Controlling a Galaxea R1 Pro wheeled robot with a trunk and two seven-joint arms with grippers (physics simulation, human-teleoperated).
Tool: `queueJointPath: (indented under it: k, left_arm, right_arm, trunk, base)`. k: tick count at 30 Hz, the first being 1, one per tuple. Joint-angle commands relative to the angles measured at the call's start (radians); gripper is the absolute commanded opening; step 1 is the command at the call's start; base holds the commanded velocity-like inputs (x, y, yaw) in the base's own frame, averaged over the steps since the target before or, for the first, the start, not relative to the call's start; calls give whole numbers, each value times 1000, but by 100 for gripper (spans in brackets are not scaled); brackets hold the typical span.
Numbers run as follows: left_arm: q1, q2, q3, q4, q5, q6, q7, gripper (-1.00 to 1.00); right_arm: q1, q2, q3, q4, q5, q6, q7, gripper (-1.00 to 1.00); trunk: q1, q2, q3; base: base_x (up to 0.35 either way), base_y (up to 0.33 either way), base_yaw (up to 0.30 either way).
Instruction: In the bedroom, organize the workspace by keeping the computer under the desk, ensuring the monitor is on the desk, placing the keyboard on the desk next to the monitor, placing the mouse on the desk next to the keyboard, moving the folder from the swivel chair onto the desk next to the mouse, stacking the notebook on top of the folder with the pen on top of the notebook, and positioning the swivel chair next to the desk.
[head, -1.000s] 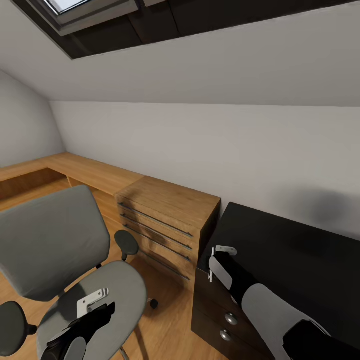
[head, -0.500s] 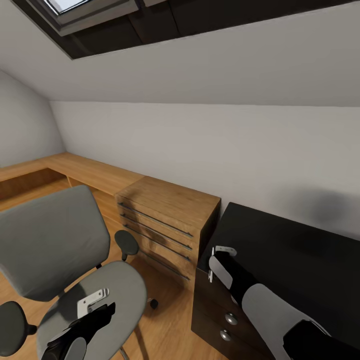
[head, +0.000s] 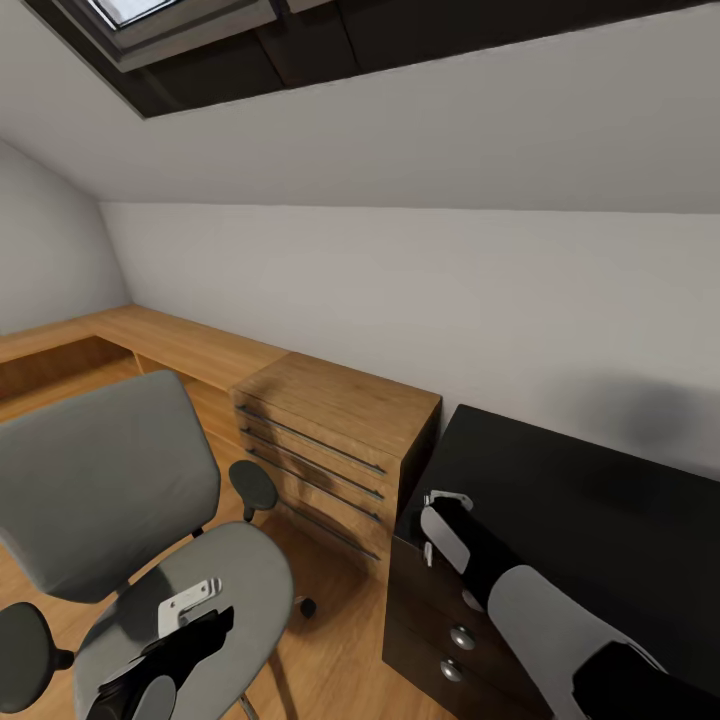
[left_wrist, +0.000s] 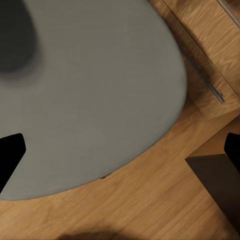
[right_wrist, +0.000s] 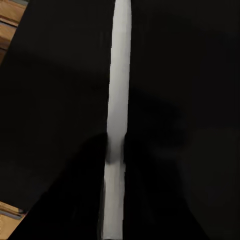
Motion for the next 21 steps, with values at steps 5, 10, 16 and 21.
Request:
queueJointPath:
  k: [5, 10, 16, 21]
  left_arm:
    - [0, 0, -1, -2, 10, 1, 10, 100]
    - [0, 0, -1, -2, 10, 1, 10, 100]
    - [0, 0, -1, -2, 10, 1, 10, 100]
    - [0, 0, -1, -2, 10, 1, 10, 100]
  right_arm:
    - [-1, -3, 6, -9, -16, 16, -10, -100]
    - [-1, -4, 6, -10, -16, 17, -10, -100]
    - [-1, -4, 6, -10, -16, 18, -10, -100]
    - [-1, -3, 6, -10, -16, 18, -10, -100]
  trunk:
    - [0, -1, -1]
    - [0, -1, -1]
    - [0, -1, -1]
    - [0, -1, -1]
  base:
    - [0, 0, 0]
    - [0, 0, 0]
    - [0, 0, 0]
    - [0, 0, 0]
